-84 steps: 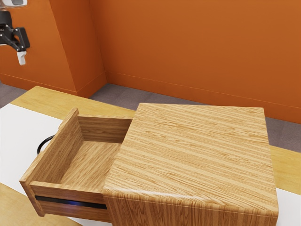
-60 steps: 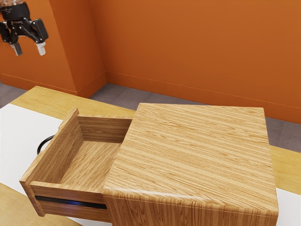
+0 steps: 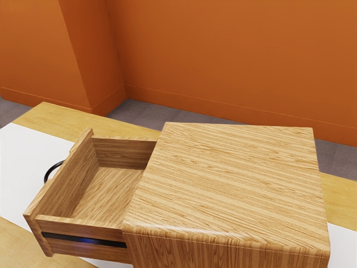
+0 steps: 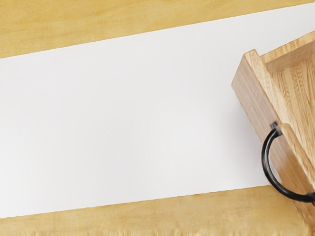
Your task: Push the drawer handle with one arm to close the drawer
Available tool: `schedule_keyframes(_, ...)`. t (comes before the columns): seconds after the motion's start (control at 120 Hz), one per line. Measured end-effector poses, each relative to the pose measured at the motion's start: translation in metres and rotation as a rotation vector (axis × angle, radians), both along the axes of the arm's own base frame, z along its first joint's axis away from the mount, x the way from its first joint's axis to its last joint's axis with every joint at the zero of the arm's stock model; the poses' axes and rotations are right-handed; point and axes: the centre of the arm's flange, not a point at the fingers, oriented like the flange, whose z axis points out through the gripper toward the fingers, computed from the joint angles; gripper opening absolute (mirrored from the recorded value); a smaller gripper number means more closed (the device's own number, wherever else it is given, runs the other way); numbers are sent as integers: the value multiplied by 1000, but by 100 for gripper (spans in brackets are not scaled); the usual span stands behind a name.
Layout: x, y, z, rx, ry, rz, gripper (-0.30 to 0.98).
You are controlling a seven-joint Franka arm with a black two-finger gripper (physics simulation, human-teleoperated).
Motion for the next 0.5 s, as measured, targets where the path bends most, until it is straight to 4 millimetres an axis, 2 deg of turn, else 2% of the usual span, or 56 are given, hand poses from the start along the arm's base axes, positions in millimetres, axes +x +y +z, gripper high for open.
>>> schedule_keyframes(0.125,-20,13,-65,8,55,-68,51)
schedule_keyframes(0.275,-27,29,-123,11,75,-153,34)
schedule_keyframes(0.4,-25,41,-159,2,84,-239,13)
schedule_keyframes(0.5,-26,39,-182,10,87,-331,3)
